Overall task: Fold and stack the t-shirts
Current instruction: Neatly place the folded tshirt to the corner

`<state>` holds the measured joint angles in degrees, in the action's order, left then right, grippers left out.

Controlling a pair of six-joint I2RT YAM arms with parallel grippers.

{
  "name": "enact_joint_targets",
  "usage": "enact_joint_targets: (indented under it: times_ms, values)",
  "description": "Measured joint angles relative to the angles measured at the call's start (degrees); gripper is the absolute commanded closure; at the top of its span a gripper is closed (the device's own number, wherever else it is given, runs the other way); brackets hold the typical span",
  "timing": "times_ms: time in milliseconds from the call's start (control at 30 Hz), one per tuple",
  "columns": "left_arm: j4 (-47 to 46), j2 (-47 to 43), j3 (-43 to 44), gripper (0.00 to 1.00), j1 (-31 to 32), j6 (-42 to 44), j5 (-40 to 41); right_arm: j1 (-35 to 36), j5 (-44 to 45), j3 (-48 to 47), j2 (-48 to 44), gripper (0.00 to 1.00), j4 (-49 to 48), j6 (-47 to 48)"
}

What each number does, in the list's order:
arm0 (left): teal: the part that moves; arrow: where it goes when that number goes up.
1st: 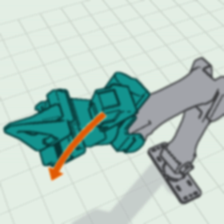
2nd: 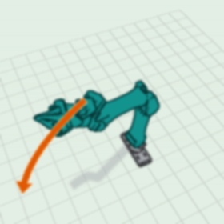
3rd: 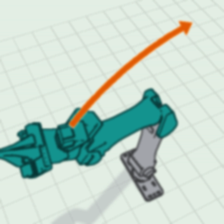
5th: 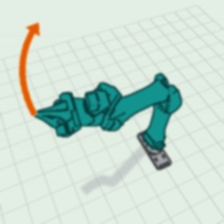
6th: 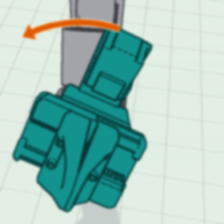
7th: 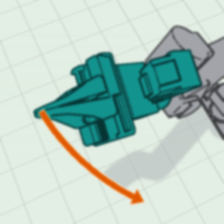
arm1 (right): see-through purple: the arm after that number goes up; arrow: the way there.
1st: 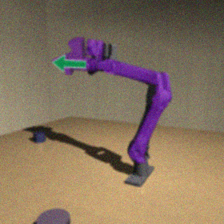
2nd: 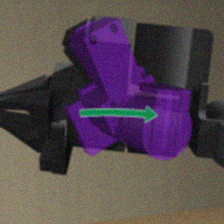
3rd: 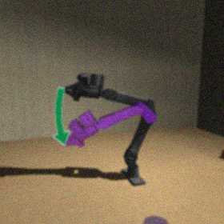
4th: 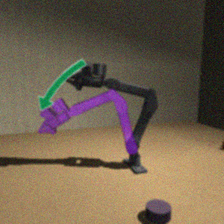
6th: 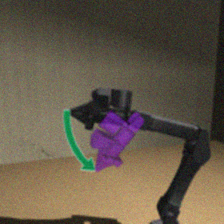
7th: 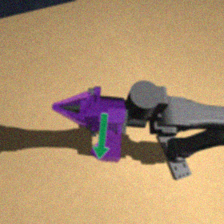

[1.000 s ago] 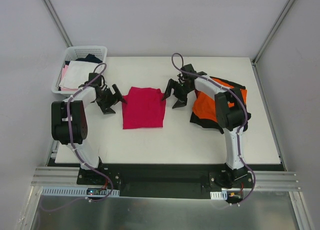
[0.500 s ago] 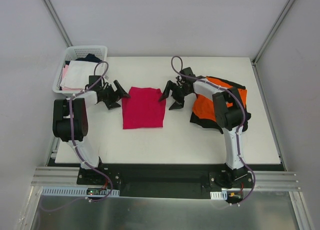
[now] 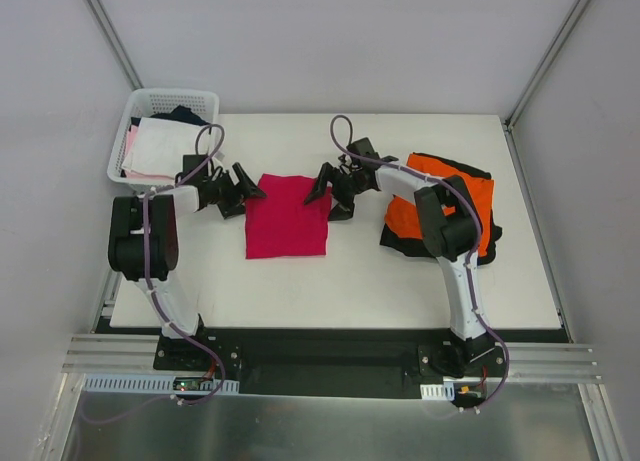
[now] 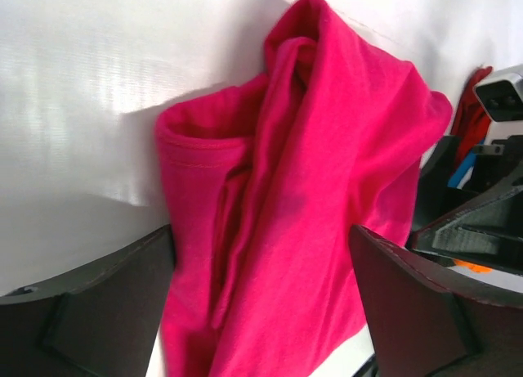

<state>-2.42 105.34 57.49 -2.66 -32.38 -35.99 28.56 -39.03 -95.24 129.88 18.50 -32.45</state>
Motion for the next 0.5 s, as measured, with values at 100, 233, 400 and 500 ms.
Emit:
enact_joint_targets:
  times_ms: [100, 233, 400, 500]
  values:
    - [-0.5, 0.7, 0.0, 0.28, 1.2, 0.0, -0.2, -0.1, -0.5, 0.0, 0.2, 0.13, -0.3, -0.5]
    - [-0.1, 1.3, -0.4, 0.26, 3.5, -1.9, -2.2, 0.0, -0.7, 0.3, 0.2, 0.13, -0.8, -0.5]
    - [1.3, 0.5, -3.8, 0.25, 5.0, -4.8, -6.3, 0.0, -1.6, 3.4, -1.0, 0.13, -4.1, -1.0]
    - [2.4, -0.8, -5.8, 0.25, 5.0, -5.6, -7.7, 0.2, -1.8, 5.0, -1.9, 0.14, -5.0, -1.0]
